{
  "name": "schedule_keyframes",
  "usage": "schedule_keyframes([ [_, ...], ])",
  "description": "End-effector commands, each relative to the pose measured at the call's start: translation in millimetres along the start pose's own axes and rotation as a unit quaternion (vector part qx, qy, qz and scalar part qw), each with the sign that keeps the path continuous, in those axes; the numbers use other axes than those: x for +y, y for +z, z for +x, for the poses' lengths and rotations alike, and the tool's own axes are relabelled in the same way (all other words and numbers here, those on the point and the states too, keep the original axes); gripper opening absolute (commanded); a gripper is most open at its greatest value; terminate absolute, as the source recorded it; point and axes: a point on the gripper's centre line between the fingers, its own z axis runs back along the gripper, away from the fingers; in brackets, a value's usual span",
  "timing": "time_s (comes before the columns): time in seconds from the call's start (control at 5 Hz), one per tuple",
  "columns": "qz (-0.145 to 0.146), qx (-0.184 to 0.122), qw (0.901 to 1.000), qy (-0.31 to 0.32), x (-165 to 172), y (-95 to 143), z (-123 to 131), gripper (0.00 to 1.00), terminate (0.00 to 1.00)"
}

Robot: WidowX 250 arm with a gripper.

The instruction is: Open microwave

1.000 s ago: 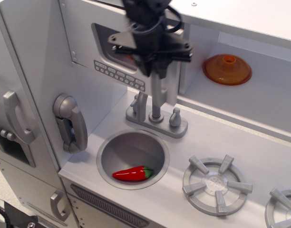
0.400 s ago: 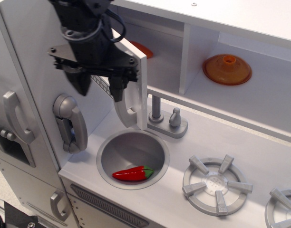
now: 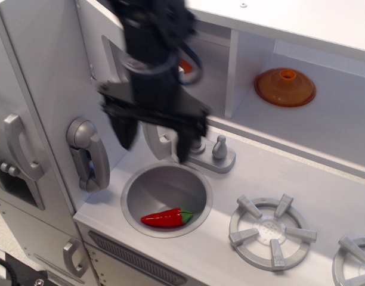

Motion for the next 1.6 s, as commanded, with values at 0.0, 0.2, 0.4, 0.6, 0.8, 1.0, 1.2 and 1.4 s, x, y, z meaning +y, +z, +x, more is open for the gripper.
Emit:
schedule_keyframes([
  [0.0, -0.055, 0.024, 0.9974, -0.039, -66, 9, -10, 1.0, 0.0],
  [0.2, -0.054, -0.004, 0.9976, -0.043, -85, 11, 4, 1.0, 0.0],
  [0.4, -0.063, -0.052, 0.9965, -0.018, -81, 20, 42, 1.0, 0.0],
  [0.6, -0.045, -0.059, 0.9971, 0.018, -69, 22, 76, 1.0, 0.0],
  [0.8, -0.02, -0.058, 0.9972, 0.042, -44, 22, 98, 1.0, 0.0],
  [1.0, -0.006, -0.052, 0.9977, 0.043, -20, 18, 99, 1.0, 0.0],
  [1.2, 0.004, -0.051, 0.998, 0.038, 5, 19, 90, 1.0, 0.0],
  [1.4, 0.01, -0.057, 0.9964, 0.062, 42, 21, 71, 1.0, 0.0],
])
